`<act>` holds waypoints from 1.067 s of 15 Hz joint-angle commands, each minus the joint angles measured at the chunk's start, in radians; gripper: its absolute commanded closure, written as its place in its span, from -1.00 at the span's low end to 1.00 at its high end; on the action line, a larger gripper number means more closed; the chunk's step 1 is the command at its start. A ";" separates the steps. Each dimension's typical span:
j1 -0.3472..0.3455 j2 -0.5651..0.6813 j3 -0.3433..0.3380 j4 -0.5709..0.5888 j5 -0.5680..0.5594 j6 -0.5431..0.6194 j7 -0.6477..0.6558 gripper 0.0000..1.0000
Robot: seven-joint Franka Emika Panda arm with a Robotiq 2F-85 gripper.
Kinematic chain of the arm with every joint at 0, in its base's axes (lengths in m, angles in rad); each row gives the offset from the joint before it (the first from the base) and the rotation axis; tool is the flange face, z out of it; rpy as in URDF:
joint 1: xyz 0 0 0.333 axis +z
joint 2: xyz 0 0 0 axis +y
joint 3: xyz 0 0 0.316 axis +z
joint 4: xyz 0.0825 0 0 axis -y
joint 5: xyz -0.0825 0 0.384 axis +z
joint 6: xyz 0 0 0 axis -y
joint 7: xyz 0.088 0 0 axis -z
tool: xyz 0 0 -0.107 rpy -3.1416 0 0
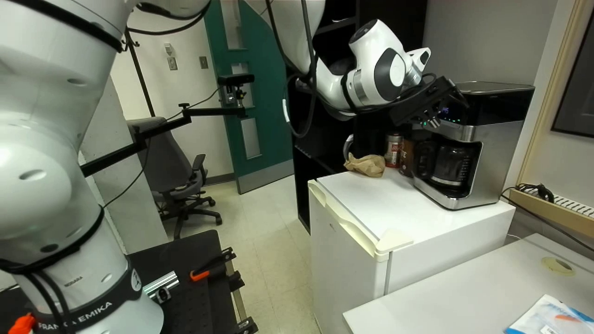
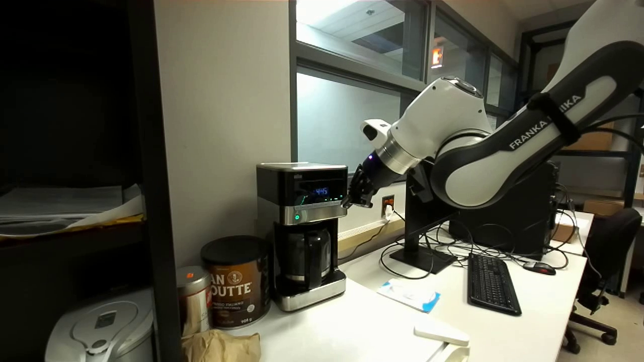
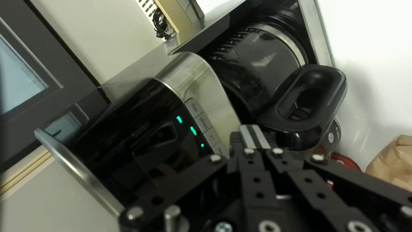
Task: Press a button on the right side of the coffeemaker.
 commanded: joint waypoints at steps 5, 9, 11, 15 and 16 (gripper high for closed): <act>0.064 0.121 -0.096 0.142 0.005 0.020 0.050 0.99; 0.065 0.156 -0.104 0.180 0.009 0.016 0.061 0.99; 0.064 0.171 -0.105 0.197 0.011 0.014 0.064 0.99; 0.064 0.189 -0.108 0.222 0.013 0.014 0.073 0.99; 0.065 0.191 -0.109 0.225 0.013 0.016 0.075 0.99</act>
